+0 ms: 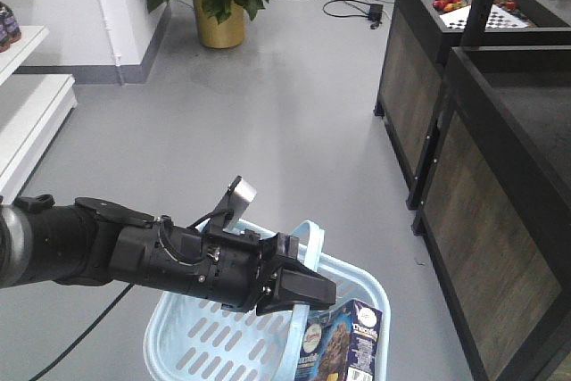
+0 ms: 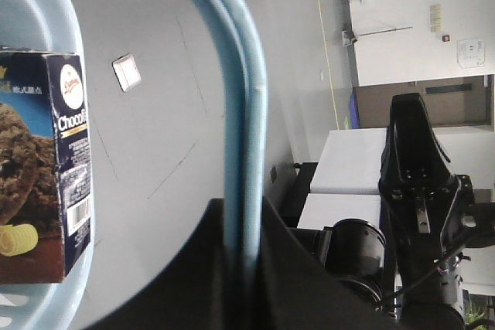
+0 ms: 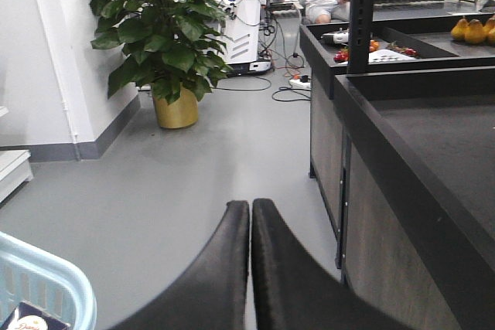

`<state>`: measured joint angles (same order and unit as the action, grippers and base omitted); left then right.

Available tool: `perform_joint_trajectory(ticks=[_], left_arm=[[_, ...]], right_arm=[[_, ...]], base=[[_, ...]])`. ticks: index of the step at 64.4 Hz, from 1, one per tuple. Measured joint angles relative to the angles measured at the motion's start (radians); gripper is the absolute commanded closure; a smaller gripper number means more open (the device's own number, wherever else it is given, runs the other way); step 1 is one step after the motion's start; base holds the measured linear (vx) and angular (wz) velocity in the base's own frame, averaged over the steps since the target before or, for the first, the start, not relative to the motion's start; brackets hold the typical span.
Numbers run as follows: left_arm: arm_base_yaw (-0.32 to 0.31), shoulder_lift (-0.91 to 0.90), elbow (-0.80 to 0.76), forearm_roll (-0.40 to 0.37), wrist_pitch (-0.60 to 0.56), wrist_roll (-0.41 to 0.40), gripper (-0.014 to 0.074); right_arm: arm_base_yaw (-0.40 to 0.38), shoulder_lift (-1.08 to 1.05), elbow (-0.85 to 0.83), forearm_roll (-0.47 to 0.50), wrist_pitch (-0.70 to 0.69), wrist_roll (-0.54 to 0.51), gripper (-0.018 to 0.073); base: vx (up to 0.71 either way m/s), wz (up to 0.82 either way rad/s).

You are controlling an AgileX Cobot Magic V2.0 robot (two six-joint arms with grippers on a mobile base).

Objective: Left arm holds basket, right arm returns cookies
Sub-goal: 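Drive toward the wooden produce counter holding the basket in the left gripper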

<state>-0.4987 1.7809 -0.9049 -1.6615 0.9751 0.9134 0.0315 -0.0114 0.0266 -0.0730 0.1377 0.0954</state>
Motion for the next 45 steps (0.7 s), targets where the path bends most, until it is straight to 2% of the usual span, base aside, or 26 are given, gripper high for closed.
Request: perform_joint_trajectory(ticks=[24,45], left_arm=[[0.0,0.0,0.0,0.0,0.0,0.0,0.0603],[0.0,0.0,0.0,0.0,0.0,0.0,0.0603]], right_arm=[[0.0,0.0,0.0,0.0,0.0,0.0,0.0568],[0.0,0.0,0.0,0.0,0.0,0.0,0.0568]], base=[[0.12,-0.09],[0.17,0.07]])
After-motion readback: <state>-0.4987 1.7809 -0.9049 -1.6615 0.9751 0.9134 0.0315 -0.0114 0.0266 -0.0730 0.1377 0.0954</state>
